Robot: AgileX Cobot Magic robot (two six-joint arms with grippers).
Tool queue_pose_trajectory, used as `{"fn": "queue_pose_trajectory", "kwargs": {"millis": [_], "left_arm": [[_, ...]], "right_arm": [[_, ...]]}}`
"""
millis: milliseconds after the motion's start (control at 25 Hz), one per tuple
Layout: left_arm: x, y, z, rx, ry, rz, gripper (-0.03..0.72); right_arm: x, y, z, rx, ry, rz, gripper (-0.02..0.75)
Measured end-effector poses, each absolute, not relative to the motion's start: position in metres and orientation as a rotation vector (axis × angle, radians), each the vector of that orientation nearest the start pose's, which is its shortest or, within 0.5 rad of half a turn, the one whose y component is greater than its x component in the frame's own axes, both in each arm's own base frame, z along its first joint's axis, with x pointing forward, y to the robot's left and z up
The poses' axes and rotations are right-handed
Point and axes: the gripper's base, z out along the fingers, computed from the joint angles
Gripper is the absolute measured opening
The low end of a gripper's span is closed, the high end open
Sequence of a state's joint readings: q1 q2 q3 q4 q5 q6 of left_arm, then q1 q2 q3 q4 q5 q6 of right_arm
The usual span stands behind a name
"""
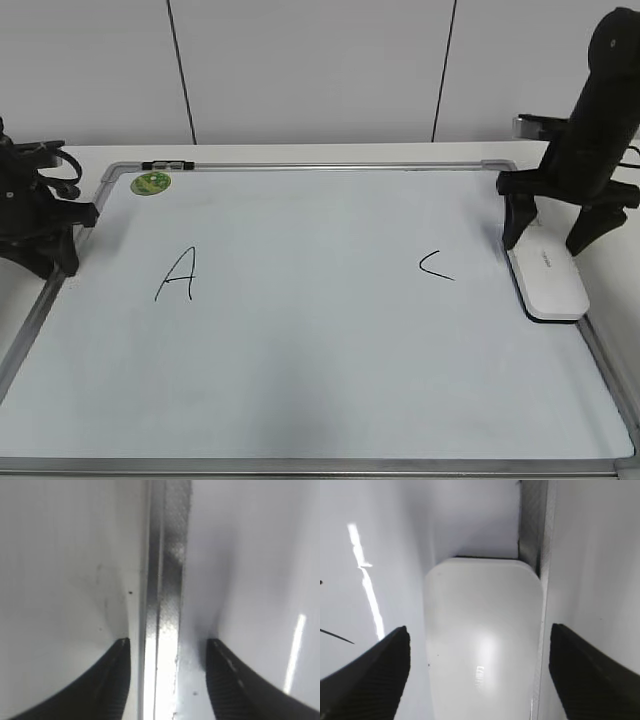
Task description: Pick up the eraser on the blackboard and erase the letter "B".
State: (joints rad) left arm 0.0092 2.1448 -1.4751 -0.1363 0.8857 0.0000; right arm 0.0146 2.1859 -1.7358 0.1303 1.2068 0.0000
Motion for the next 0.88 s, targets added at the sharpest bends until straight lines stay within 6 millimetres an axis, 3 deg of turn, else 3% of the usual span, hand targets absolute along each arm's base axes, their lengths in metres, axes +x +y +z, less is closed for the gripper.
{"fn": "queue_pose_trajectory", "kwargs": {"millis": [120, 280, 520, 680, 880], "left_arm": [[0.414, -0.008, 0.141, -0.128, 3.032, -0.173, 0.445], [0.411, -0.009, 0.159, -0.117, 3.008, -0.173, 0.505], [0.402, -0.009, 0.187, -0.103, 2.991, -0.175, 0.523], [0.397, -0.007, 0.211, -0.081, 2.937, -0.146, 0.523], [0.37, -0.009, 0.261, -0.039, 2.809, -0.106, 0.524]], "right_arm": [[0.438, 0.017, 0.193, 0.04, 3.082, 0.181, 0.647], [0.435, 0.015, 0.206, 0.074, 3.058, 0.156, 0.646], [0.431, 0.014, 0.223, 0.12, 3.02, 0.137, 0.594], [0.424, 0.018, 0.245, 0.123, 2.975, 0.124, 0.557], [0.39, 0.044, 0.279, 0.05, 2.925, -0.001, 0.542]]}}
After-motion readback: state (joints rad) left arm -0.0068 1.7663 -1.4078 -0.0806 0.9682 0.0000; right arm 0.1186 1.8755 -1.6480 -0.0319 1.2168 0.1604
